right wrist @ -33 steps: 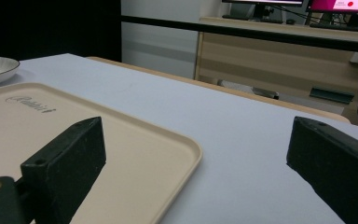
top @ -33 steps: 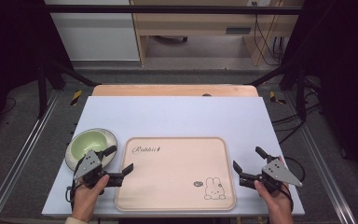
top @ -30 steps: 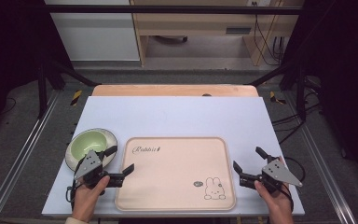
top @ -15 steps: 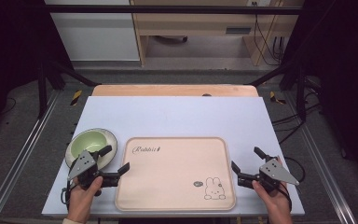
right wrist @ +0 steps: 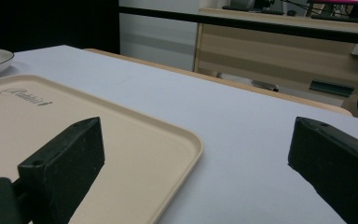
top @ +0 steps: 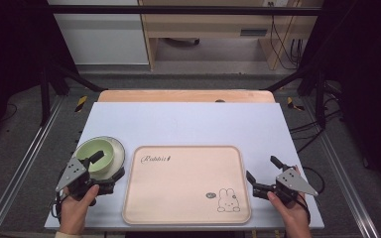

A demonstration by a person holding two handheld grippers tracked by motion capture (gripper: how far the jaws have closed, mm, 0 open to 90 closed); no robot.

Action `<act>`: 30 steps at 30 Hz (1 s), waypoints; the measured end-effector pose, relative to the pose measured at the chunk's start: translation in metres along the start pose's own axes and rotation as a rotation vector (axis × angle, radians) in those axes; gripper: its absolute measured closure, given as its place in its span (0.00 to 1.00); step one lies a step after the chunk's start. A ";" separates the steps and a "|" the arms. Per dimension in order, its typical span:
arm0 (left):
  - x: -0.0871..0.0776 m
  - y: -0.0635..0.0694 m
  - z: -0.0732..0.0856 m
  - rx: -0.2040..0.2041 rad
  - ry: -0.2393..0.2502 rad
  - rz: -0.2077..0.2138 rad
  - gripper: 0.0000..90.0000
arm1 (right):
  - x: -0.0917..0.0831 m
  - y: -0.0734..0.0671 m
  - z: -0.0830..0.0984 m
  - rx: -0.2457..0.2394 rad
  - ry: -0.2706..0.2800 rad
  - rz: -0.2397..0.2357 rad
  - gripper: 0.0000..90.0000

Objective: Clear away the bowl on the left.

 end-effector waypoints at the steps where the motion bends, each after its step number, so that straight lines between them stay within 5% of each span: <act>1: -0.002 -0.004 -0.002 0.011 -0.008 -0.023 0.03 | 0.000 -0.001 0.000 -0.002 -0.004 -0.003 0.04; 10: -0.012 -0.024 -0.011 0.054 -0.046 -0.100 0.05 | 0.000 -0.003 0.001 -0.011 -0.009 -0.008 0.04; 19: -0.020 -0.047 -0.012 0.035 -0.079 -0.173 0.06 | 0.000 -0.006 0.000 -0.016 -0.004 -0.019 0.04; 30: -0.028 -0.078 -0.006 0.042 -0.227 -0.227 0.07 | 0.000 -0.009 -0.001 -0.023 -0.007 -0.024 0.04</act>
Point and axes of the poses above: each handheld gripper's, and its own axes: x roughly forward along the jaws, z roughly out of its underside, y roughly to its right, the point moved 8 cm from there along x, roughly forward along the jaws, and after that the axes turned 7 degrees about y, right-handed, at the moved point
